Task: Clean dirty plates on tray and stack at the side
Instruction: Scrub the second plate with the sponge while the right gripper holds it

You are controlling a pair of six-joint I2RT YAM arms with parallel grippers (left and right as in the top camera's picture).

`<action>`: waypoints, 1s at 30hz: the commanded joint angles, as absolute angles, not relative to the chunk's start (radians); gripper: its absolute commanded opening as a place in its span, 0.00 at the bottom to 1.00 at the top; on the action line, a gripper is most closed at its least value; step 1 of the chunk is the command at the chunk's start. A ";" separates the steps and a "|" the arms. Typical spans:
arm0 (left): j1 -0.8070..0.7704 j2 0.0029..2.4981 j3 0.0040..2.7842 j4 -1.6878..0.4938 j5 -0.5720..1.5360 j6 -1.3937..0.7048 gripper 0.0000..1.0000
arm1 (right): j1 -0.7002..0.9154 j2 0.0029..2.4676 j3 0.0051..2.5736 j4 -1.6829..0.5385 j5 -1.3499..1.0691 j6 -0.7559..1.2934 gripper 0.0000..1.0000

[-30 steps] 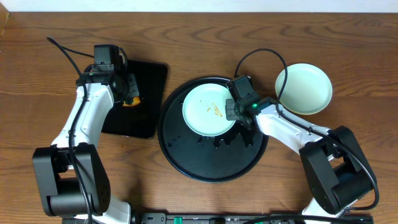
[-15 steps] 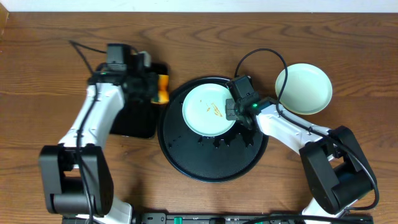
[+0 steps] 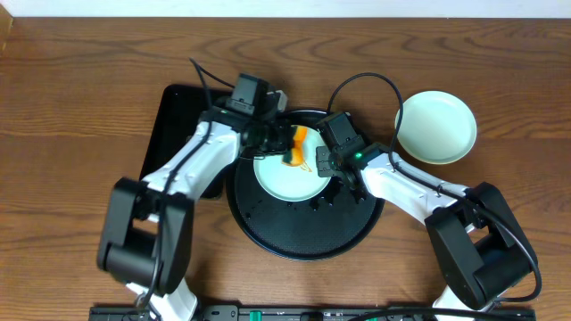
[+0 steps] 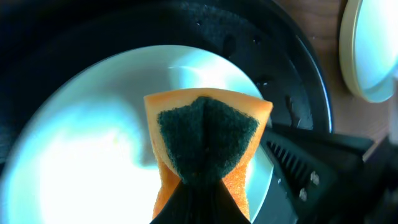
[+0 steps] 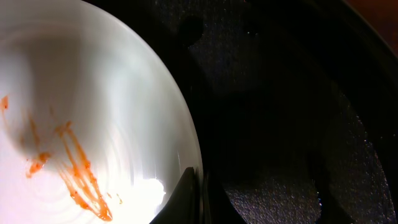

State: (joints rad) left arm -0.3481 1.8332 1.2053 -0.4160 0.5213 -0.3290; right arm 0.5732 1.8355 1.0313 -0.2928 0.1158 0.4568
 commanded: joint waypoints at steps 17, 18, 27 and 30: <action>-0.458 1.961 1.200 -0.330 0.597 -0.510 0.07 | 0.584 1.844 1.046 -0.295 0.123 0.464 0.01; -0.458 1.962 1.200 -0.335 0.577 -0.510 0.07 | 0.584 1.844 1.046 -0.295 0.123 0.464 0.01; -0.459 1.968 1.198 -0.350 0.549 -0.511 0.07 | 0.584 1.844 1.046 -0.295 0.123 0.464 0.01; -0.459 1.972 1.195 -0.353 0.548 -0.511 0.07 | 0.584 1.844 1.046 -0.295 0.123 0.464 0.01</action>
